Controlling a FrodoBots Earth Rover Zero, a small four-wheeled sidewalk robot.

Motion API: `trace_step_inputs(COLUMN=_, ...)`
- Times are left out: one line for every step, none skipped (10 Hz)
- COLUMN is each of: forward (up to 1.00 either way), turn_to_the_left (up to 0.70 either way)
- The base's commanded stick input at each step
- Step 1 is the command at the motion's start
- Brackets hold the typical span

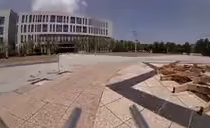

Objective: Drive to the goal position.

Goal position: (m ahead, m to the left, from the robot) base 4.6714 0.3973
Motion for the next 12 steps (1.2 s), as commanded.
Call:
trace_step_inputs(forward=0.70, turn_to_the_left=0.02)
trace_step_inputs(forward=0.70, turn_to_the_left=0.02)
trace_step_inputs(forward=0.70, turn_to_the_left=0.02)
trace_step_inputs(forward=0.70, turn_to_the_left=0.02)
trace_step_inputs(forward=0.70, turn_to_the_left=0.02)
trace_step_inputs(forward=0.70, turn_to_the_left=0.02)
trace_step_inputs(forward=0.70, turn_to_the_left=0.02)
trace_step_inputs(forward=0.70, turn_to_the_left=0.02)
trace_step_inputs(forward=0.70, turn_to_the_left=0.02)
trace_step_inputs(forward=0.70, turn_to_the_left=0.02)
trace_step_inputs(forward=0.70, turn_to_the_left=0.02)
trace_step_inputs(forward=0.70, turn_to_the_left=0.02)
